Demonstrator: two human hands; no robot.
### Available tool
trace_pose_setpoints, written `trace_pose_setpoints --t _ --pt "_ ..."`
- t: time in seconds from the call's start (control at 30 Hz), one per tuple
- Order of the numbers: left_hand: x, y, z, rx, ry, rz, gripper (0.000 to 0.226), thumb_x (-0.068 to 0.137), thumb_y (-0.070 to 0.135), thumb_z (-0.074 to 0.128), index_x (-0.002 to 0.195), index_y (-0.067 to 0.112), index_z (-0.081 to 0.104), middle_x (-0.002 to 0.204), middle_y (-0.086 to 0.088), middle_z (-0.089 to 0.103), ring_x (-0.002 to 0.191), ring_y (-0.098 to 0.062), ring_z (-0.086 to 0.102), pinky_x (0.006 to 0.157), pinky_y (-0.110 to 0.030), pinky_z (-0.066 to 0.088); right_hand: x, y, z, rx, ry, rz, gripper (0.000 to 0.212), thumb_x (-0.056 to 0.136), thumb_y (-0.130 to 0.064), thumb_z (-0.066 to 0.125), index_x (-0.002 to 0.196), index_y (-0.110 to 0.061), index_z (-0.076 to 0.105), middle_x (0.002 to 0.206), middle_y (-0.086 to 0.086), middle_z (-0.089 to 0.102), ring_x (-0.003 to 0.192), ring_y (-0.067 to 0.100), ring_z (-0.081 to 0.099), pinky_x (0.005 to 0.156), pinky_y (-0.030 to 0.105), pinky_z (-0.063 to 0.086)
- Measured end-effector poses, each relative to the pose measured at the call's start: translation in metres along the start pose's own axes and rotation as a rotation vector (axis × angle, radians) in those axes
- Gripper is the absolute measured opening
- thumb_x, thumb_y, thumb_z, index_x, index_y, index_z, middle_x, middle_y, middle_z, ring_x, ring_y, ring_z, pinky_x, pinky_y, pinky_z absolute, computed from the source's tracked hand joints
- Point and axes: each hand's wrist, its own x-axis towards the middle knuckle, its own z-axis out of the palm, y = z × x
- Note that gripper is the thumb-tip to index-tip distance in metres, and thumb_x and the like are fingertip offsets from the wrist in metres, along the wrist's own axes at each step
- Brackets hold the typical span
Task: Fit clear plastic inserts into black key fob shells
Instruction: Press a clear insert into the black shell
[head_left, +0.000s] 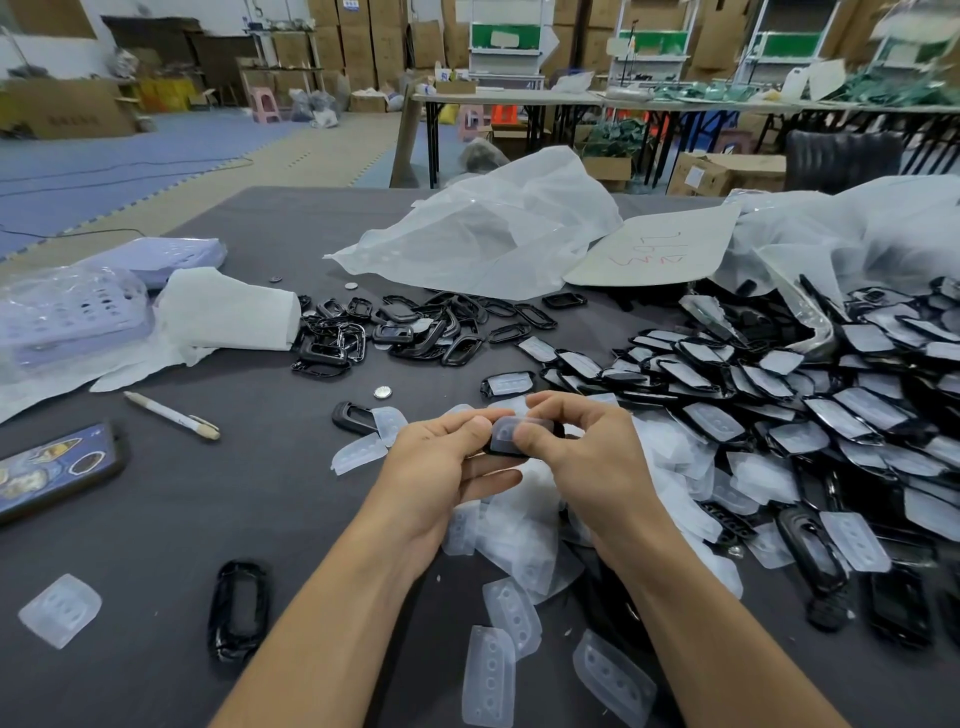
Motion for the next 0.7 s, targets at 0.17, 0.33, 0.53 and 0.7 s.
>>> trace_pose_setpoints --t 0.17,0.33,0.53,0.7 --pt "0.0012 0.0001 -0.0021 0.012 -0.012 -0.014 0.03 0.11 0.009 0.046 0.114 0.005 0.075 0.107 -0.011 0.08 0.097 -0.025 0.079 0.068 -0.027 0.063 -0.0002 0.0019 0.0001 -0.123 0.049 -0.016 0.012 0.079 -0.017 0.081 0.071 -0.022 0.074 0.097 -0.025 0.069 0.092 0.003 0.065 0.079 0.021 0.05" --pt "0.0016 0.0 -0.0019 0.022 -0.022 -0.009 0.03 0.109 0.009 0.046 0.114 0.005 0.075 0.107 -0.011 0.08 0.09 -0.021 0.079 0.068 -0.026 0.062 -0.0044 -0.0002 0.002 -0.268 0.132 -0.087 0.012 0.079 -0.021 0.082 0.07 -0.025 0.076 0.096 -0.024 0.071 0.093 -0.012 0.06 0.072 0.003 0.038" --pt "0.0013 -0.001 -0.0033 0.012 -0.022 -0.011 0.03 0.11 0.008 0.045 0.117 0.004 0.074 0.106 -0.013 0.08 0.089 -0.022 0.079 0.068 -0.025 0.062 -0.005 -0.0026 0.0022 -0.292 0.111 -0.089 0.01 0.077 -0.018 0.083 0.073 -0.026 0.078 0.103 -0.022 0.072 0.087 -0.01 0.06 0.071 0.003 0.037" --pt "0.002 -0.0022 -0.0036 0.004 -0.018 -0.007 0.025 0.107 0.01 0.052 0.113 0.006 0.076 0.106 -0.014 0.08 0.083 -0.019 0.079 0.069 -0.026 0.062 -0.0062 -0.0054 0.0017 -0.341 0.104 -0.11 0.012 0.076 -0.019 0.084 0.071 -0.027 0.076 0.104 -0.022 0.071 0.096 -0.01 0.062 0.072 0.002 0.038"
